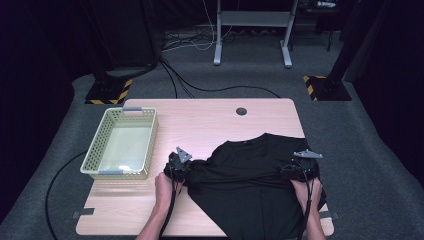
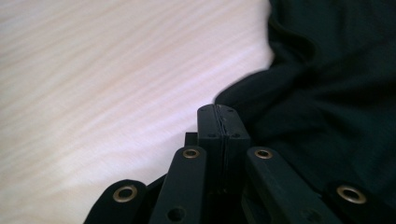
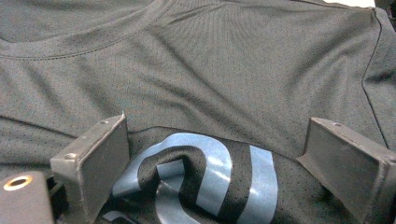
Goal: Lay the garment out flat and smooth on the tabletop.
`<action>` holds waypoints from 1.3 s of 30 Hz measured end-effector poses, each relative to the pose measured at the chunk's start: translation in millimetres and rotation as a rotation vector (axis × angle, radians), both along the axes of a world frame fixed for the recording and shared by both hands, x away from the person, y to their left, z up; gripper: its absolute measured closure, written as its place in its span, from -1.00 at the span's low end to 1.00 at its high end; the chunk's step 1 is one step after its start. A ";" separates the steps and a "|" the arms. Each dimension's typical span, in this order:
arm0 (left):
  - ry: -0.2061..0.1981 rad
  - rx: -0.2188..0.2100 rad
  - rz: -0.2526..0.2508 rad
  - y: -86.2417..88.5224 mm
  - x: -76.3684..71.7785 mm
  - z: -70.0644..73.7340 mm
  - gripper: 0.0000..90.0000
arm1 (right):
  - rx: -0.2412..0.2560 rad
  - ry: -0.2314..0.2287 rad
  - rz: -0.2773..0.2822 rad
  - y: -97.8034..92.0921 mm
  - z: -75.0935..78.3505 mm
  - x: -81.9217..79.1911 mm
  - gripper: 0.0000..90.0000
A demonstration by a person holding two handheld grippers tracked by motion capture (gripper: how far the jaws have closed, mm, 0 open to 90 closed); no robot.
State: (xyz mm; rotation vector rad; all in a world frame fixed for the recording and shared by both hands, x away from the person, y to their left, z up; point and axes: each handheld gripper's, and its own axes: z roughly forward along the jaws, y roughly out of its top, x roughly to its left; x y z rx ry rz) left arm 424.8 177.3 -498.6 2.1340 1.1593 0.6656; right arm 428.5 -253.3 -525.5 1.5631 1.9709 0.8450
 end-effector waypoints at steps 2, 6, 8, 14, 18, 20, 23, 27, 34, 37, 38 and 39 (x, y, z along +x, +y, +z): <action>-0.009 -0.006 0.022 3.6 11.0 4.4 0.98 | 0.000 0.000 0.000 0.0 0.0 0.0 -0.86; -0.014 -0.021 0.071 9.9 36.7 12.1 0.98 | 0.000 0.000 -0.001 0.1 0.0 0.0 -0.86; -0.014 -0.023 0.102 12.0 48.0 12.4 0.98 | 0.000 0.000 -0.001 0.0 0.0 0.0 -0.86; -0.004 -0.039 0.162 16.1 46.4 7.9 0.47 | 0.000 -0.001 -0.002 0.1 0.0 -0.2 -0.86; -0.048 -0.065 0.139 13.9 13.3 12.3 0.06 | -0.001 -0.002 -0.002 0.2 0.0 -0.2 -0.85; -0.053 -0.070 0.096 8.6 -8.7 10.8 -0.02 | -0.004 -0.004 -0.001 0.4 0.0 -0.5 -0.85; -0.031 -0.080 0.030 -0.9 -38.4 2.6 -0.10 | -0.005 -0.005 -0.002 0.6 0.1 -0.5 -0.85; -0.013 -0.027 -0.050 -21.0 -58.3 -11.9 -0.07 | -0.005 -0.004 -0.004 0.7 0.0 -0.5 -0.85; -0.031 -0.035 -0.063 -19.6 -51.6 -18.4 0.91 | -0.005 -0.004 -0.004 0.7 0.0 -0.6 -0.85; -0.040 -0.052 -0.050 -7.4 -53.8 -16.4 0.97 | -0.003 -0.004 -0.003 0.6 0.0 -0.5 -0.85; -0.042 -0.062 -0.046 -2.9 -55.4 -15.6 0.97 | -0.003 -0.004 -0.003 0.6 0.0 -0.5 -0.85; -0.041 -0.068 -0.043 1.9 -57.4 -14.4 0.98 | -0.003 -0.004 -0.003 0.6 0.0 -0.5 -0.85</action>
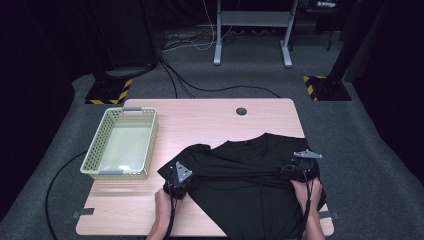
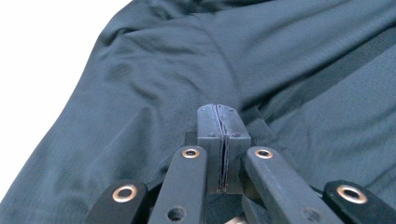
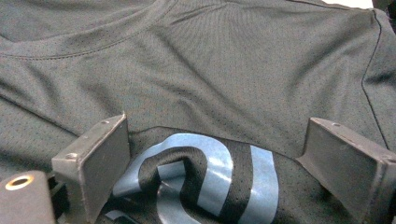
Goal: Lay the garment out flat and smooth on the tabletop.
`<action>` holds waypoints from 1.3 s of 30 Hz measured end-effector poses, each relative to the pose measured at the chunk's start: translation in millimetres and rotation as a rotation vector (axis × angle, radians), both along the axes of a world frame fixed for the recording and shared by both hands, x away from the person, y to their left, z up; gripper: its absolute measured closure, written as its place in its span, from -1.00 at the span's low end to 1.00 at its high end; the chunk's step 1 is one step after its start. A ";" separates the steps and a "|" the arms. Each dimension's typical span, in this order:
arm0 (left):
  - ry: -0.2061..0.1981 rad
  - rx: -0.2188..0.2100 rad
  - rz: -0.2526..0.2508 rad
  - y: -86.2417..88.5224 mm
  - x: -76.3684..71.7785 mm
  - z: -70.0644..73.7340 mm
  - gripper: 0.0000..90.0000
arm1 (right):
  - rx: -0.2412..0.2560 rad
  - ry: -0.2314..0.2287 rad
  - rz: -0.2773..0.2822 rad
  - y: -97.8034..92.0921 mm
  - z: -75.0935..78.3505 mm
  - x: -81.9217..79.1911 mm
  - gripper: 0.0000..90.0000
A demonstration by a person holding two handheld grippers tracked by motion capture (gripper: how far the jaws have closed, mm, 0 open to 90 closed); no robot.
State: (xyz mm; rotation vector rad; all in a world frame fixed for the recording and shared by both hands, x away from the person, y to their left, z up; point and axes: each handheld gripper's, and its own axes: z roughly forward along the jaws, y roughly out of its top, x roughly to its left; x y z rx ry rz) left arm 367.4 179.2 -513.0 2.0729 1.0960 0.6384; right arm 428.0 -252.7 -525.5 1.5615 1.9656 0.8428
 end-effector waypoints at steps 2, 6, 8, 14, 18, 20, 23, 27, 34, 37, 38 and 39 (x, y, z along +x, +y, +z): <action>-0.001 -0.009 0.005 9.6 -4.8 1.6 0.98 | 0.000 0.000 0.000 0.0 0.0 0.0 -0.85; 0.012 -0.033 0.006 28.1 -14.8 3.1 0.99 | 0.001 0.000 0.001 -0.1 0.0 0.1 -0.85; 0.020 -0.037 0.002 34.3 -20.3 3.0 1.00 | 0.003 0.003 0.006 0.1 0.0 0.1 -0.85; 0.066 -0.053 -0.020 42.8 -31.8 2.9 0.99 | 0.002 0.010 0.039 5.7 -0.2 -3.3 -0.90; 0.068 -0.043 0.012 44.4 -33.9 9.4 0.63 | -0.004 0.007 0.082 17.8 -0.2 -14.9 -0.89; 0.061 -0.051 0.032 42.8 -29.5 13.8 0.33 | -0.002 0.017 0.096 19.3 0.3 -17.8 -0.90; 0.056 -0.031 0.026 31.3 -15.9 17.3 0.16 | -0.013 0.022 0.095 20.8 3.6 -19.1 -0.91; 0.101 0.017 0.046 16.8 20.4 6.8 0.15 | -0.024 0.040 0.107 25.2 4.6 -7.3 -0.89; 0.073 0.041 0.180 22.0 63.9 -3.1 0.21 | -0.020 0.060 0.085 27.0 3.8 19.6 -0.94; 0.055 0.066 0.234 25.7 82.6 -3.5 0.21 | -0.014 0.060 0.061 26.4 3.5 32.9 -0.95; 0.043 0.076 0.247 26.9 89.5 -4.0 0.22 | -0.013 0.056 0.054 26.6 3.2 38.0 -0.96; 0.040 0.079 0.266 28.1 96.6 -4.1 0.23 | -0.010 0.056 0.040 26.7 2.9 43.5 -0.98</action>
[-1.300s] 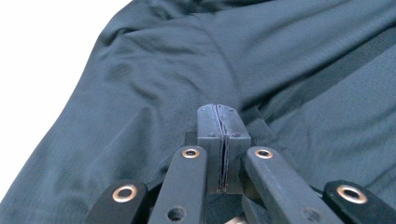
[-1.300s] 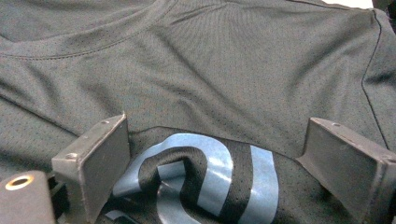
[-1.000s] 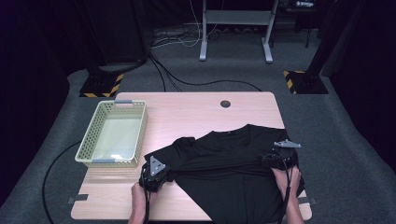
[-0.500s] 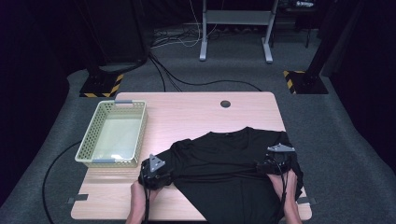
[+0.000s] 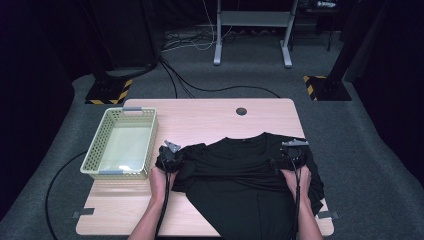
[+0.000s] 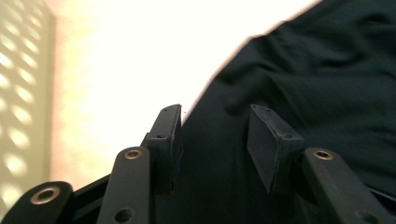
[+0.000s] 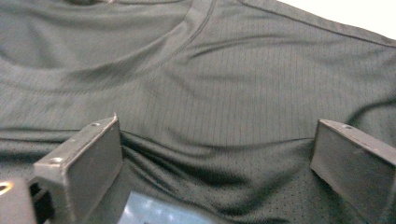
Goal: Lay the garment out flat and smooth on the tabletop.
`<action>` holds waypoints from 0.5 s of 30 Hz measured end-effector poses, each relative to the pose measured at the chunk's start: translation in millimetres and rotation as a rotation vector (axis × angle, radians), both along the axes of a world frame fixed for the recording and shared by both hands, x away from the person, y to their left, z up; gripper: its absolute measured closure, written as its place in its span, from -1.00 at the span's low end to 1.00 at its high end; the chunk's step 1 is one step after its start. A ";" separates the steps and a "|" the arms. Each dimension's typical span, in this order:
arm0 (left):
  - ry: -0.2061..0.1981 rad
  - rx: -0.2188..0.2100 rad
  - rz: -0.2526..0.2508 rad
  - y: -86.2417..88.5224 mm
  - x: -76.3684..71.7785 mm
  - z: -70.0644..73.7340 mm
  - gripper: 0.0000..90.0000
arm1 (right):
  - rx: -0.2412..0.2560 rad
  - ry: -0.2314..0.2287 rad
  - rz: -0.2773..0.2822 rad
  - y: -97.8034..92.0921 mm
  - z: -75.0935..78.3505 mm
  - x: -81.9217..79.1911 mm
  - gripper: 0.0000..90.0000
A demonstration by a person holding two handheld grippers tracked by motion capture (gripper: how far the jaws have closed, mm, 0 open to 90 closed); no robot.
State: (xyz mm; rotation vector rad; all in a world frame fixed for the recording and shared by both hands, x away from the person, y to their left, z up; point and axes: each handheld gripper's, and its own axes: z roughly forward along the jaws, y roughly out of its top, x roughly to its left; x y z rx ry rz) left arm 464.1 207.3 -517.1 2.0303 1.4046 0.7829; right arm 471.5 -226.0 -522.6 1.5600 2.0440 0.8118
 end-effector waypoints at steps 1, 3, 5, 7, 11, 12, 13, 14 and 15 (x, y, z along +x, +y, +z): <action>-0.004 0.011 0.018 0.6 6.9 0.1 0.23 | -0.002 -0.002 -0.009 0.2 0.0 5.7 -0.98; 0.005 0.006 0.037 2.4 18.6 0.9 0.23 | -0.003 0.006 -0.028 0.8 0.2 17.0 -1.00; 0.028 -0.017 0.057 4.6 26.3 2.5 0.19 | -0.011 0.026 -0.030 1.5 2.2 24.4 -1.00; 0.036 -0.030 0.057 5.7 24.5 5.7 0.05 | 0.018 0.020 -0.029 0.2 6.0 22.7 -1.00; 0.013 -0.153 -0.005 3.5 -2.2 16.4 -0.07 | 0.031 0.000 -0.006 -3.8 15.0 -1.1 -0.99; 0.010 -0.159 -0.026 1.2 -8.1 17.5 -0.08 | 0.024 -0.001 0.001 -5.0 14.6 -7.7 -0.98; 0.011 -0.159 -0.057 -3.6 -17.1 17.9 -0.09 | 0.014 0.000 0.006 -6.2 13.6 -12.3 -0.98; 0.027 -0.162 -0.085 -6.6 -22.2 16.9 -0.10 | 0.001 0.012 0.011 -8.2 11.4 -19.4 -0.98; 0.040 -0.163 -0.100 -9.7 -26.1 14.7 -0.11 | -0.004 0.012 0.010 -10.1 9.2 -24.5 -0.97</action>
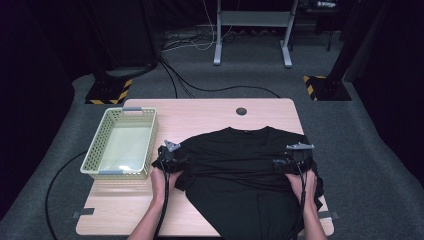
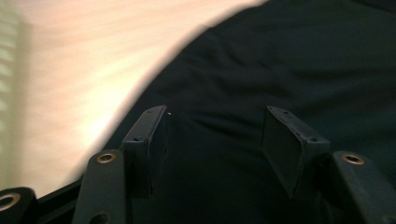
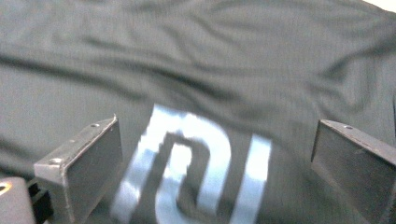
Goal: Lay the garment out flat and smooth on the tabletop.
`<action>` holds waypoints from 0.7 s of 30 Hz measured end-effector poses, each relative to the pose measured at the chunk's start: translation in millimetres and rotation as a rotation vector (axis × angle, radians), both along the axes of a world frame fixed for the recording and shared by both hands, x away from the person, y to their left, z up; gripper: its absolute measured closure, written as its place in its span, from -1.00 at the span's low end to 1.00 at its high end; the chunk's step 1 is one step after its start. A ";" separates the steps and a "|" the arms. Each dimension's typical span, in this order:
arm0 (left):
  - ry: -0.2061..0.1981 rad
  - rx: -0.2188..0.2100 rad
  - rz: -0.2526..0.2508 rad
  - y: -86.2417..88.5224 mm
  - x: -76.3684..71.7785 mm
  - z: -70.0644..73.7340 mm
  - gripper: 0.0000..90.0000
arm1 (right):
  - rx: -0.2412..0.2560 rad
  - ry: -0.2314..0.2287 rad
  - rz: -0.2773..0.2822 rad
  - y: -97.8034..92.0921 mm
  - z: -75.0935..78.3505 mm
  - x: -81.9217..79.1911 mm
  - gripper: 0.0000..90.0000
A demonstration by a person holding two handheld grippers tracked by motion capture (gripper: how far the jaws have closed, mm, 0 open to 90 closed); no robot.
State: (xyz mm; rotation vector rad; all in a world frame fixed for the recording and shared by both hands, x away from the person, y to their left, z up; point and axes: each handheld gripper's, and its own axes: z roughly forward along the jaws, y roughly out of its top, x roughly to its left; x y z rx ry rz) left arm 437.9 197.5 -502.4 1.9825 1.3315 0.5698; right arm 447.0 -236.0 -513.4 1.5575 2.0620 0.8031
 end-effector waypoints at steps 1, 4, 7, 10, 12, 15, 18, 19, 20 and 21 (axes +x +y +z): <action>0.006 0.010 -0.012 -2.9 -2.7 -2.8 -0.11 | -0.001 0.004 0.002 -1.7 -2.3 -4.1 -0.97; 0.033 0.034 -0.017 -6.0 -1.8 -13.5 -0.11 | -0.001 0.008 0.006 -4.0 -8.0 -10.6 -0.98; 0.025 0.028 0.005 -1.3 4.3 -15.1 -0.15 | 0.000 0.007 0.006 -2.5 -8.1 -9.1 -0.98; 0.022 0.046 0.044 5.2 17.8 -15.6 -0.15 | -0.004 0.003 0.008 0.1 -8.3 -1.4 -0.99; 0.029 0.057 0.059 7.9 26.7 -14.4 -0.15 | -0.004 0.009 0.008 1.6 -8.1 6.2 -1.00; 0.025 0.083 0.097 11.1 43.2 -13.3 -0.15 | 0.002 -0.003 0.000 4.6 -9.1 20.1 -1.00; 0.048 0.077 0.131 16.3 58.4 -11.7 -0.15 | -0.005 -0.003 -0.007 8.1 -8.7 33.2 -1.00; 0.057 0.079 0.138 17.1 60.6 -10.8 -0.17 | -0.001 0.005 -0.006 8.5 -8.2 35.8 -1.00; 0.061 0.085 0.144 17.4 61.7 -9.7 -0.18 | -0.001 0.011 -0.008 8.5 -7.1 36.6 -1.00; 0.062 0.080 0.147 17.7 61.0 -7.8 -0.19 | 0.002 0.013 -0.009 8.2 -5.2 36.0 -1.00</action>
